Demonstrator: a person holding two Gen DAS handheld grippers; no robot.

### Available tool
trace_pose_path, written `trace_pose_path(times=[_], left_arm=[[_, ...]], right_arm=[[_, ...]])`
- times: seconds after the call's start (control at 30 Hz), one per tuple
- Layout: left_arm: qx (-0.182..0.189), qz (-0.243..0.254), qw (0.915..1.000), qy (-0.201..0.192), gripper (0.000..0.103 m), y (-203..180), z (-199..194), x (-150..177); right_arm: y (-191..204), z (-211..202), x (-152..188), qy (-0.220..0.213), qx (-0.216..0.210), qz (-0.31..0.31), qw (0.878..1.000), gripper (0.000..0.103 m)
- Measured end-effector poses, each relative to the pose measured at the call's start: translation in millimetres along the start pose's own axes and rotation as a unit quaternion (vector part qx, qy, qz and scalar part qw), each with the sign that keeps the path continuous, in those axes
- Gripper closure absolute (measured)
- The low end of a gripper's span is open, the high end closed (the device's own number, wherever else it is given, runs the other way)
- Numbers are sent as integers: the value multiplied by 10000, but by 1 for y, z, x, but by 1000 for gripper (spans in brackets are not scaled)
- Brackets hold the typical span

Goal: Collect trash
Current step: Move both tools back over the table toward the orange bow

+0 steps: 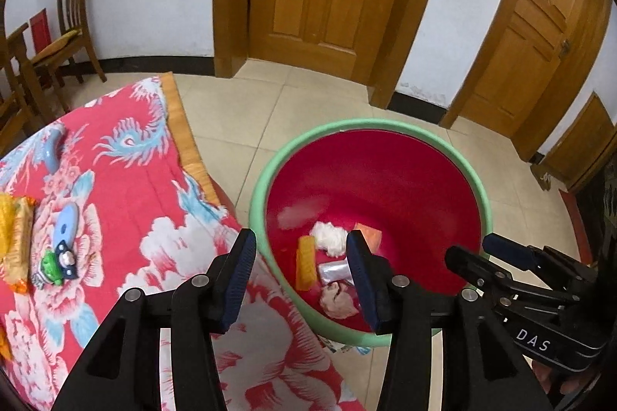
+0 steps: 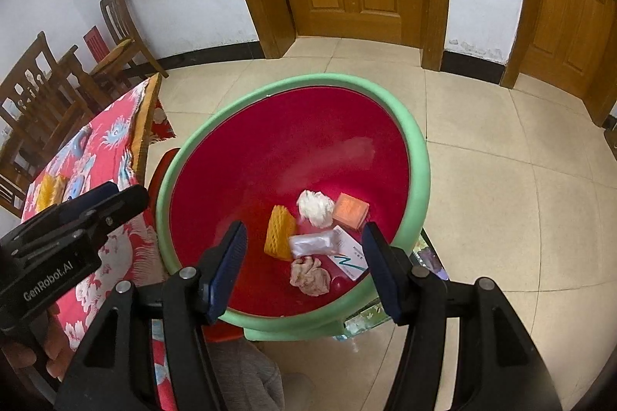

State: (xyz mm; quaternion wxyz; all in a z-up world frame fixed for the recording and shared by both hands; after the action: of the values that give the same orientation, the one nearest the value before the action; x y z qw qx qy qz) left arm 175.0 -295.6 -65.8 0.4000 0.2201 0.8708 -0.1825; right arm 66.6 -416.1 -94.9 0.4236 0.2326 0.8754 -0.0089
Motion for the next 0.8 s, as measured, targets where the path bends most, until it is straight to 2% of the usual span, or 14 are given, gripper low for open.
trace_pose_path(times=[0.47, 0.8], left_arm=[[-307, -271, 9988, -281, 53, 34, -42, -4], [-592, -553, 9956, -478, 53, 70, -78, 0]], right_arm=[[25, -27, -8, -278, -154, -114, 9994, 40], [58, -41, -12, -411, -374, -324, 9979, 40]])
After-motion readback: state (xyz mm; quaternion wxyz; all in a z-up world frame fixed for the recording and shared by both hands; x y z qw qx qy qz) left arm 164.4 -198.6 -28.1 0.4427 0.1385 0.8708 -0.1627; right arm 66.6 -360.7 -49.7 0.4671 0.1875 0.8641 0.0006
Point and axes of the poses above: each gripper's, at about its wrist camera, not at the fingertips, and z roughly the way its jaws point, y to its left, x to its underside, the point moved 3 cm from there along z, roughly the way its jaws point, and after that the axes turned 14 degrees about -y, right-handed, at the moved point
